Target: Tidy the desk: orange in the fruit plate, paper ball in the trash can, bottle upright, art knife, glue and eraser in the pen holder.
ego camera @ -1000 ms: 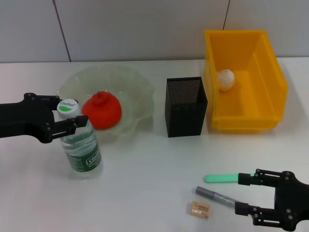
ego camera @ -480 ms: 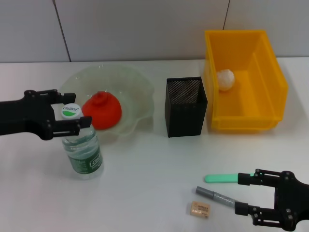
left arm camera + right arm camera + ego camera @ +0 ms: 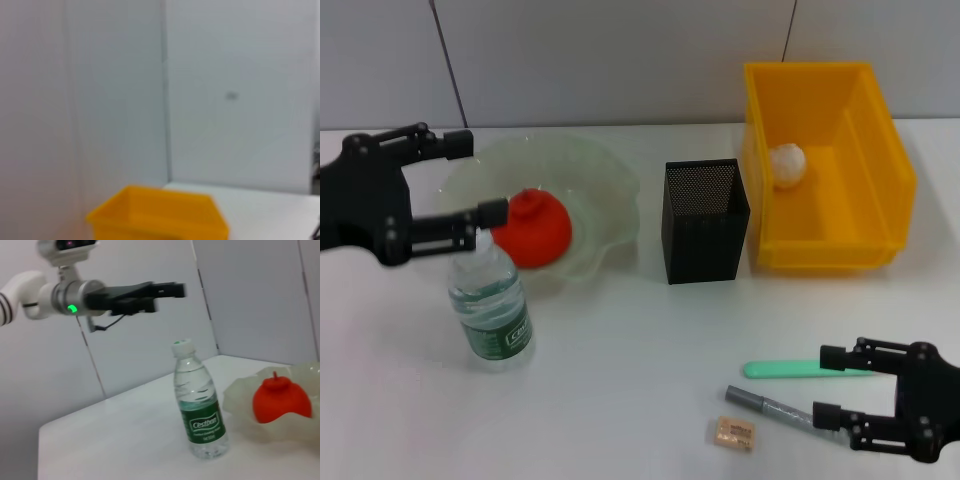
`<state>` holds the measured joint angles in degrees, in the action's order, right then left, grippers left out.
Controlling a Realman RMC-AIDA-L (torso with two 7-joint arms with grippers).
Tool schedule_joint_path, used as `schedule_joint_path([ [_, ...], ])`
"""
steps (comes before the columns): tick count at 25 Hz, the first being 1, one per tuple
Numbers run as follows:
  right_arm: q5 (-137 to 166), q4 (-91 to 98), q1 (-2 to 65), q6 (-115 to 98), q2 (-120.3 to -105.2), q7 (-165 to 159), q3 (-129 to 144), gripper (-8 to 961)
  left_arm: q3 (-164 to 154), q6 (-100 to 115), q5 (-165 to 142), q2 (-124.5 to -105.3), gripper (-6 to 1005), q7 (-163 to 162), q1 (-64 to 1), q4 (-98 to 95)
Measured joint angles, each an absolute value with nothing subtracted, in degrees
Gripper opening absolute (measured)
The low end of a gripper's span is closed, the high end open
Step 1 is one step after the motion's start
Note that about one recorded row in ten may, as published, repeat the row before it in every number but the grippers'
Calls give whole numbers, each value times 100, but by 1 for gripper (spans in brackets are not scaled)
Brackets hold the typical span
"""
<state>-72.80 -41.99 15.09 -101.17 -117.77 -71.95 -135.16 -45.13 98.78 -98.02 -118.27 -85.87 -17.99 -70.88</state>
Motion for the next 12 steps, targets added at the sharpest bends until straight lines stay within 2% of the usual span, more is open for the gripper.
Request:
schedule_joint_path([
  [4,-7292,-4906,1473,-10161,-11790,-7809,-13533,699,-4775,10233,-9423,-11851,807,-7714,-1602,-6538],
  [12,-7030,-6732,1649,-10623,-11752,-9515,-13474,697,-5066,10463,-9358,-11824,807,-5397,-1536,-4122],
])
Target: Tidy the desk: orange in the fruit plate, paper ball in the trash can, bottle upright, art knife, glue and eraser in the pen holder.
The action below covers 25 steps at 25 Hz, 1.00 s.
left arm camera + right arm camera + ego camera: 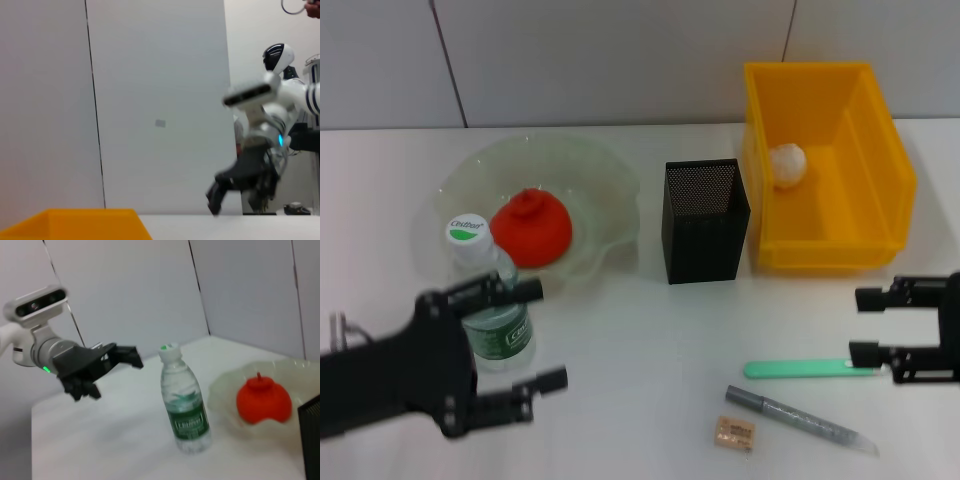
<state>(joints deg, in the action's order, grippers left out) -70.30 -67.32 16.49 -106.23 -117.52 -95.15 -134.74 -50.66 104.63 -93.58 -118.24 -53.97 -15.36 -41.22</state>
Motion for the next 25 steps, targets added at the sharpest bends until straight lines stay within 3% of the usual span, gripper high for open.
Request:
schedule_joint_path([
  [5,-5940,-8677,2329,-11218,-11683,-11355,-13387,695,-5037,10011,-9704,-11800,804,-4662,-1578,-3035],
  [10,-5364,-9048,2705,-11392,-11580,-11958,-12969,693,-5062,9739,-9873,-11820,802,-4661,-1613,-2899],
  [13,-4622,-9139,3089,-11419,-11440,-12392,-12176,692,-5055,9637,-9930,-11818,803,-4687,-1683,-2728],
  [18,-3990,-8960,3332,-11309,-11457,-12315,-11568,690,-5053,9645,-9930,-11818,804,-4686,-1720,-2702],
  [25,-3151,-8518,3442,-10549,-11623,-11957,-10708,688,-5062,9641,-9917,-11834,803,-4684,-1740,-2687],
])
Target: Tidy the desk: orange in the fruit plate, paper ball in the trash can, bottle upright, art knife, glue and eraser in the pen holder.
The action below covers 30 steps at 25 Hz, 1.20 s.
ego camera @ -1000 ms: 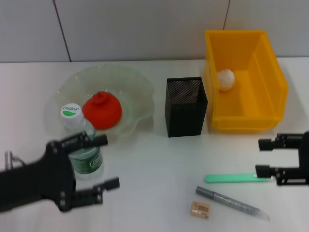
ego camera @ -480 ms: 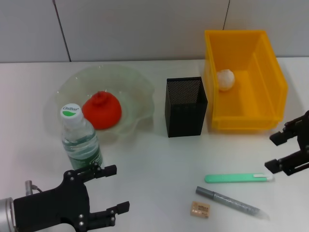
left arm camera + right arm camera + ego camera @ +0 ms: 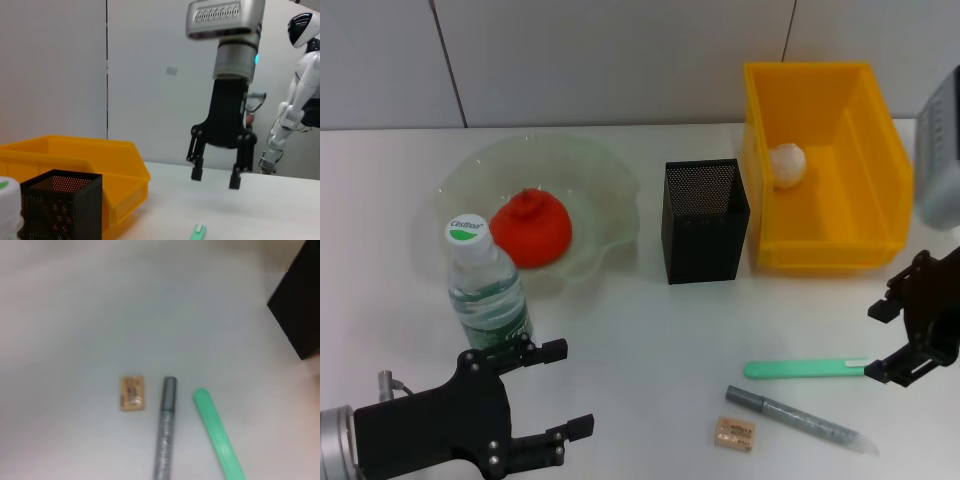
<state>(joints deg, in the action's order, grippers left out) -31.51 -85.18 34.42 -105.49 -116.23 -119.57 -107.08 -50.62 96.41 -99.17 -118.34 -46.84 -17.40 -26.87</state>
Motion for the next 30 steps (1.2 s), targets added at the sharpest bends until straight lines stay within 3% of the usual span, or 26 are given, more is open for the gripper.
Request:
schedule_joint_path([
  [6,-2767,-8355,3391,-10035,-11796,-11787,-10321,685,-5042,9639,-9924,-11830,802,-4681,-1741,-2679],
  [24,-2609,-7557,3483,-9120,-11875,-11761,-9602,679,-5064,9620,-9932,-11829,804,-4685,-1740,-2602],
  [30,-2601,-7381,3521,-8986,-11882,-11759,-9599,479,-5063,9617,-9932,-11830,802,-4685,-1740,-2601],
])
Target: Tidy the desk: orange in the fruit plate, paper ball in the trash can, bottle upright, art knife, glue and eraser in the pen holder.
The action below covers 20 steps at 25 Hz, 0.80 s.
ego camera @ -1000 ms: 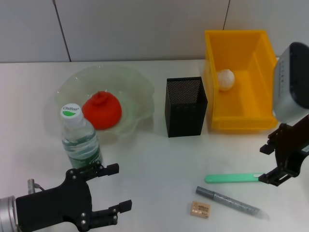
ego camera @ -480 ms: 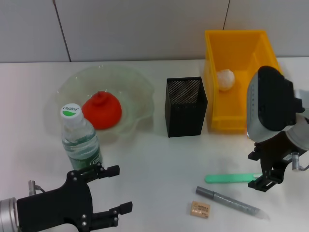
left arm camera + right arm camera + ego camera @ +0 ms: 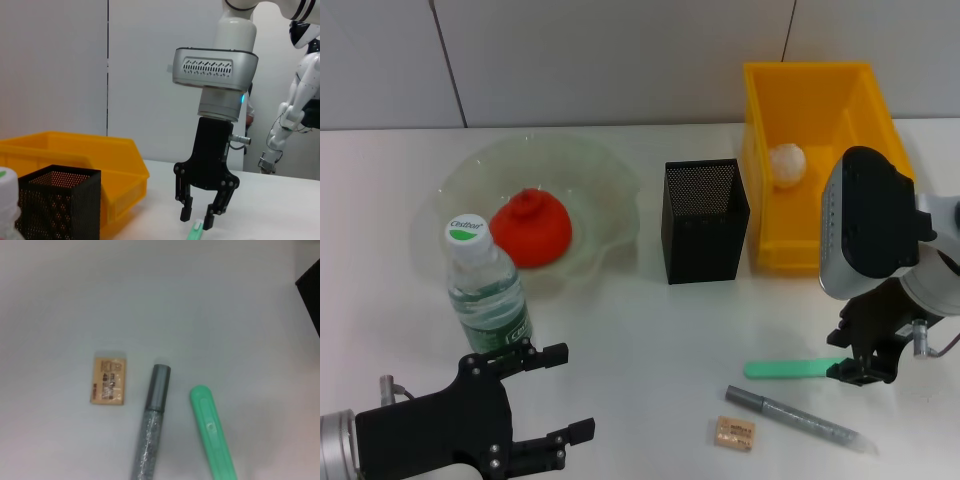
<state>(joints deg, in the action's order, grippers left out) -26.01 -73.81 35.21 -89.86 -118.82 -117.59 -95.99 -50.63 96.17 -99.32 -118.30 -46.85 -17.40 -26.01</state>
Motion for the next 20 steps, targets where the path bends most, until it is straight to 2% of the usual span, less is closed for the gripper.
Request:
schedule_joint_path([
  [6,-2600,-7278,3552,-8892,-11883,-11759,-9552,354,-5063,9614,-9932,-11830,803,-4685,-1737,-2601],
  [20,-2554,-6900,3645,-8700,-11883,-11759,-9430,343,-5062,9614,-9938,-11830,803,-4685,-1741,-2601],
])
